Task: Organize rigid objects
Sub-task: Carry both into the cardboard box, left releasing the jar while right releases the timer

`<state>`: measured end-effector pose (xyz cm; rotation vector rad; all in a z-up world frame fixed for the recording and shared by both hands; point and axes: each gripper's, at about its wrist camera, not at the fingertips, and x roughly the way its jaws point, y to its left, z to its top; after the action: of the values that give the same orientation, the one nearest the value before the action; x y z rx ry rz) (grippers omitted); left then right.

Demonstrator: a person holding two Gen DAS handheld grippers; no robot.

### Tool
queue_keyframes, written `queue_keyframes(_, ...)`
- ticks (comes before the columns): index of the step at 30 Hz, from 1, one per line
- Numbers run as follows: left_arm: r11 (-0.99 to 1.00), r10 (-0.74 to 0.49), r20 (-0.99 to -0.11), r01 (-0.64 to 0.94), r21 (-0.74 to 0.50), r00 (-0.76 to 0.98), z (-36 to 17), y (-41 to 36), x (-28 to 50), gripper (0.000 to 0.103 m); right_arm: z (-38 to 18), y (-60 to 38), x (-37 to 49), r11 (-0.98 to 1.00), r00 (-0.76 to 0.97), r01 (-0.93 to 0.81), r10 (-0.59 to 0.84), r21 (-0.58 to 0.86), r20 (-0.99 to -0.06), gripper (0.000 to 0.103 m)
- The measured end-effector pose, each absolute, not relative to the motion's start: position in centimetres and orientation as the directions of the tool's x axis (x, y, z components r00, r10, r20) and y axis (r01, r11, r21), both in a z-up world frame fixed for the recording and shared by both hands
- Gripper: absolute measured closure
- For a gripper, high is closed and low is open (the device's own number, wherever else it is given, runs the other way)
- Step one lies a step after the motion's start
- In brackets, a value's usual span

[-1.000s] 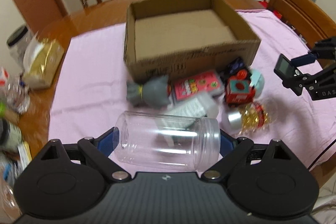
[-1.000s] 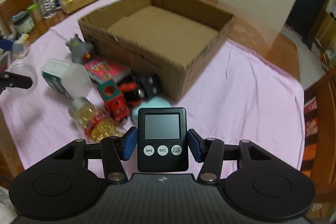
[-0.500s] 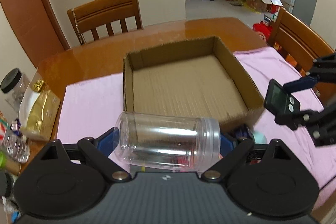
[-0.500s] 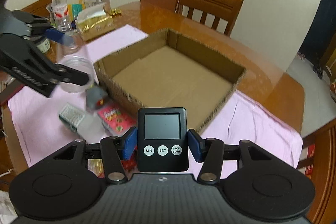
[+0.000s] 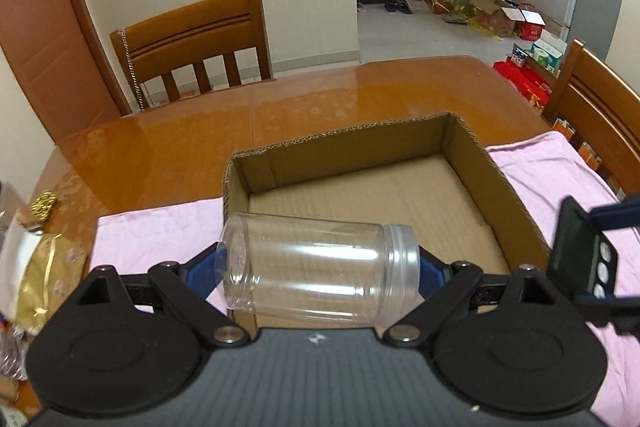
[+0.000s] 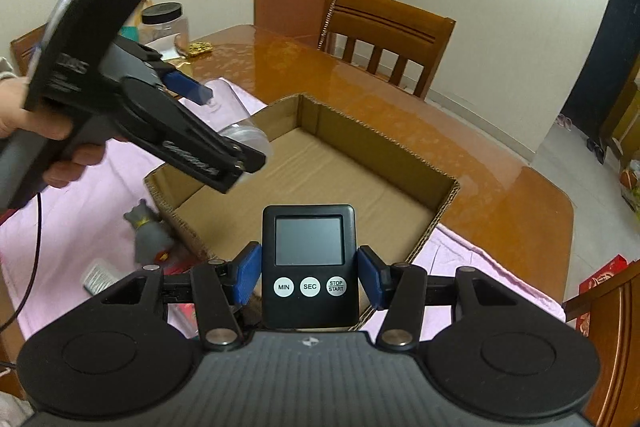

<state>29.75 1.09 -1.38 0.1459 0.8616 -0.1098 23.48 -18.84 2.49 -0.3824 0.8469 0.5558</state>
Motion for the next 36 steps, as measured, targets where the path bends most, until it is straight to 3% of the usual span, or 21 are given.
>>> queue_keyframes(10, 0.994, -0.036, -0.751, 0.104, 0.044, 0.660, -3.4, 2.4, 33.7, 0.006, 0.9, -18.4, 27.4, 0.829, 0.536, -0.549, 0.256, -0.101, -0.805, 0.046)
queue_keyframes(24, 0.998, 0.023, -0.694, 0.019, 0.053, 0.719, 0.4, 7.2, 27.3, 0.001, -0.5, -15.8, 34.3, 0.844, 0.544, -0.525, 0.235, -0.109, -0.806, 0.045)
queue_keyframes(25, 0.999, 0.021, -0.692, 0.019, 0.050, 0.722, 0.5, 7.4, 26.7, 0.001, -0.5, -15.6, 34.6, 0.847, 0.552, -0.520, 0.234, -0.111, -0.800, 0.043)
queue_keyframes(27, 0.999, 0.023, -0.695, 0.012, 0.046, 0.719, 0.4, 7.6, 25.9, 0.001, -0.3, -15.3, 35.1, 0.850, 0.566, -0.514, 0.234, -0.116, -0.790, 0.008)
queue_keyframes(28, 0.999, 0.022, -0.697, 0.012, 0.044, 0.716, 0.3, 7.6, 25.9, 0.001, -0.1, -15.2, 35.1, 0.853, 0.585, -0.508, 0.236, -0.123, -0.776, 0.001)
queue_keyframes(36, 0.999, 0.027, -0.710, -0.005, 0.033, 0.704, -0.3, 7.4, 24.0, 0.001, 0.4, -14.5, 33.0, 0.839, 0.578, -0.521, 0.211, -0.158, -0.788, 0.000)
